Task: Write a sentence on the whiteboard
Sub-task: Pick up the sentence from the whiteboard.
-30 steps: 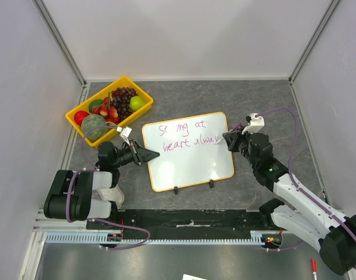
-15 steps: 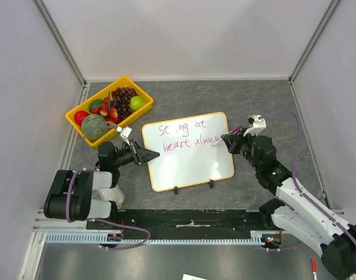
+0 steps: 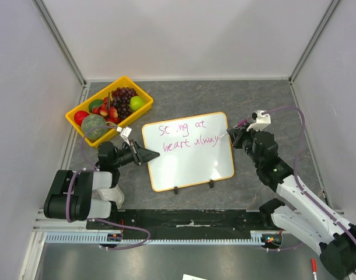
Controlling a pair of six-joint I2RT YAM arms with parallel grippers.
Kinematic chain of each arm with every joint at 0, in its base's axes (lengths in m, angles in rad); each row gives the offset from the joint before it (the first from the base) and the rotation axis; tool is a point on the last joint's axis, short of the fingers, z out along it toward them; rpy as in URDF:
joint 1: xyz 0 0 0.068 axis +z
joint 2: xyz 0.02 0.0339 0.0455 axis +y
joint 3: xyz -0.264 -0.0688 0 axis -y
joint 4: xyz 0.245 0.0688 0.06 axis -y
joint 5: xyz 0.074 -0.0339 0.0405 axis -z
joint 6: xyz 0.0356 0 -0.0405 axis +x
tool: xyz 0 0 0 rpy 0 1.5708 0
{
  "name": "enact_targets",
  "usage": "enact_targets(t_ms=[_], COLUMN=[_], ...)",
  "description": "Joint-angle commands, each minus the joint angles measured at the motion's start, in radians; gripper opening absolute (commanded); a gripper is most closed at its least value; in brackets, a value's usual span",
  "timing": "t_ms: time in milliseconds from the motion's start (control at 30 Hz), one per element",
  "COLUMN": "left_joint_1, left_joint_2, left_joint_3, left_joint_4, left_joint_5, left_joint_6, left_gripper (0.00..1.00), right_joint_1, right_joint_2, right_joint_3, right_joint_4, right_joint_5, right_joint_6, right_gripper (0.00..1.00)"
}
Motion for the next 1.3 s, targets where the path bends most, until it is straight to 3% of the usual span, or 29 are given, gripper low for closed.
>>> enact_targets(t_ms=[0, 1267], left_joint_1=[-0.006, -0.006], left_joint_2=[0.014, 0.017], left_joint_3=[0.011, 0.012], left_joint_4=[-0.010, -0.010], left_joint_5=[-0.039, -0.038], left_joint_6=[0.079, 0.079], left_gripper=[0.02, 0.02], right_joint_1=[-0.009, -0.028], right_joint_2=[0.037, 0.138], right_joint_3=[0.061, 0.059], right_joint_4=[0.008, 0.088], right_joint_5=[0.072, 0.029], right_joint_6=[-0.038, -0.031], right_gripper=[0.00, 0.00])
